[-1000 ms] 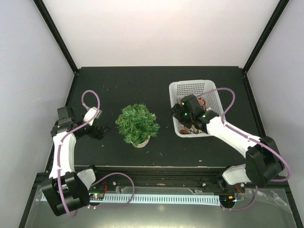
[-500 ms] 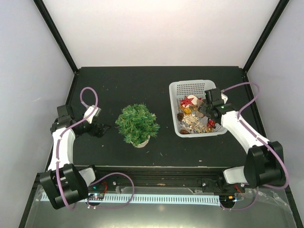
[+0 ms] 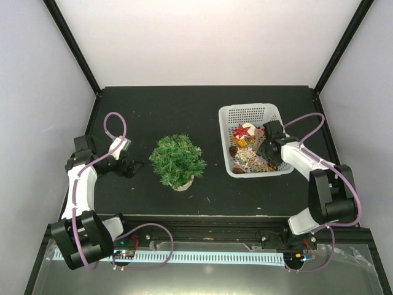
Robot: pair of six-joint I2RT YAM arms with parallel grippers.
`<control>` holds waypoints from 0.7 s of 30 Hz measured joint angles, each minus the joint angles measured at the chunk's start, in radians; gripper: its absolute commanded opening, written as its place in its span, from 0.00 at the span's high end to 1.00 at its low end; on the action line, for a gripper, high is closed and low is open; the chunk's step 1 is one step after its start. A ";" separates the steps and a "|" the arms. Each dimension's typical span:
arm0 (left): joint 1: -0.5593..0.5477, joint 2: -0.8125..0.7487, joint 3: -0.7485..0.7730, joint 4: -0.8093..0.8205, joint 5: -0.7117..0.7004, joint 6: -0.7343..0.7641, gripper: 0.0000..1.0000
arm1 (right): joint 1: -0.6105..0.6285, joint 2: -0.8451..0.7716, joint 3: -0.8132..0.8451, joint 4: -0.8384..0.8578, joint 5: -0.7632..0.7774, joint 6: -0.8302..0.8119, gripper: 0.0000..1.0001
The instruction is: Decorate the small christmas tree
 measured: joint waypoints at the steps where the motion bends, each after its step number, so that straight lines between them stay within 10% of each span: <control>1: 0.000 0.000 0.000 0.000 0.000 0.004 0.01 | 0.000 -0.004 -0.009 0.003 -0.006 -0.002 0.46; 21: 0.000 0.043 -0.018 -0.009 0.008 0.053 0.01 | 0.000 0.029 -0.002 0.032 -0.024 -0.047 0.79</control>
